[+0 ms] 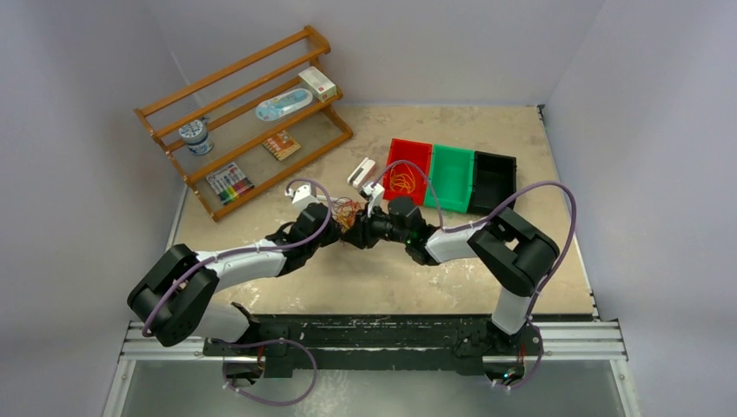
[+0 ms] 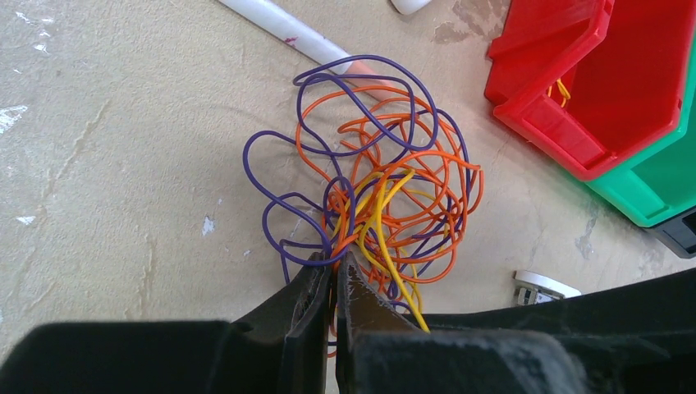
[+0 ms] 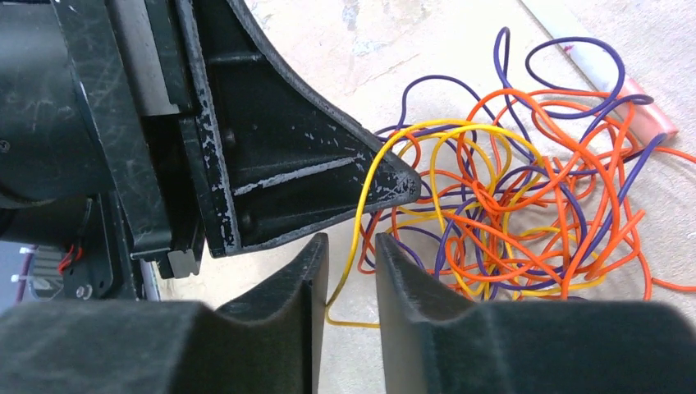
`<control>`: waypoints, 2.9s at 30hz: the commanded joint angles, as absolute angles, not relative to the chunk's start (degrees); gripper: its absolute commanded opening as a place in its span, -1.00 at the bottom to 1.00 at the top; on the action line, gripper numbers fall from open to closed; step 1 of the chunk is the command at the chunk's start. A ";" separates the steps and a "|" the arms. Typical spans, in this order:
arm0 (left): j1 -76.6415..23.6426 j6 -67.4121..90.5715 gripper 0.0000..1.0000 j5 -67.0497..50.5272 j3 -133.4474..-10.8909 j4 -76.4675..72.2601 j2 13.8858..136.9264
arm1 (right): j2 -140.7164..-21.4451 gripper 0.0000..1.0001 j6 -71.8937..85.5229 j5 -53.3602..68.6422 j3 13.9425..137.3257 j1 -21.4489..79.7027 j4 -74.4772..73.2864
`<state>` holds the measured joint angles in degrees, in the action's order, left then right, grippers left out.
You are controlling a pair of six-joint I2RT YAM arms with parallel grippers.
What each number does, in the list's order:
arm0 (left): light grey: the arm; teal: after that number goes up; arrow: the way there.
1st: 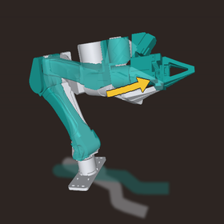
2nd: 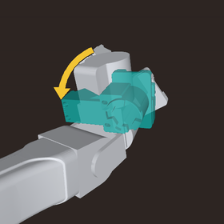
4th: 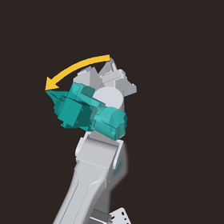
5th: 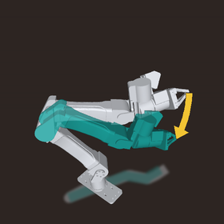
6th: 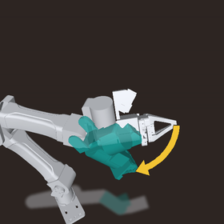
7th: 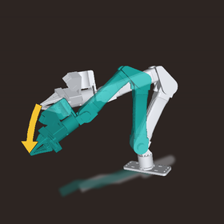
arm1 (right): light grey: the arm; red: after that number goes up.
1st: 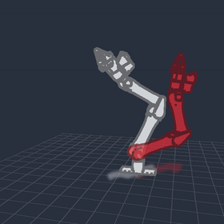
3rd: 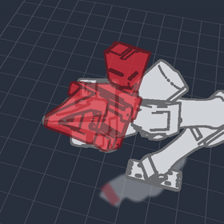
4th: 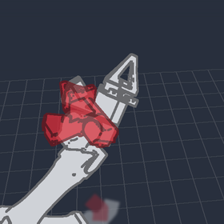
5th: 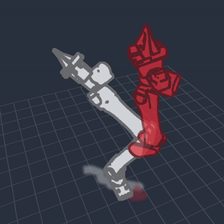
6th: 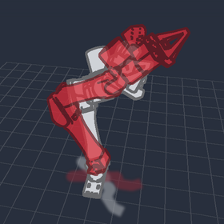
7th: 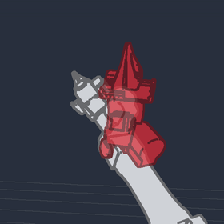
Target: Untangle the cables
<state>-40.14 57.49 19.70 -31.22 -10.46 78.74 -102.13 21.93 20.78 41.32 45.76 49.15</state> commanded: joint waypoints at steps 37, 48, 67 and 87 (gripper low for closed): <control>-37.61 33.11 0.38 17.75 -26.38 -18.70 44.26 | -83.96 -1.00 23.83 24.09 69.91 41.03 11.29; -37.63 31.48 0.39 9.46 -26.58 -33.83 55.89 | -83.29 -1.00 27.32 29.85 71.29 40.79 13.30; -37.62 35.18 0.38 12.25 -27.38 -49.17 77.19 | -77.52 -1.00 30.98 34.16 70.19 40.61 20.10; -37.70 37.48 0.20 16.32 -24.42 -42.75 89.36 | -72.90 -1.00 15.58 18.11 87.88 36.59 8.52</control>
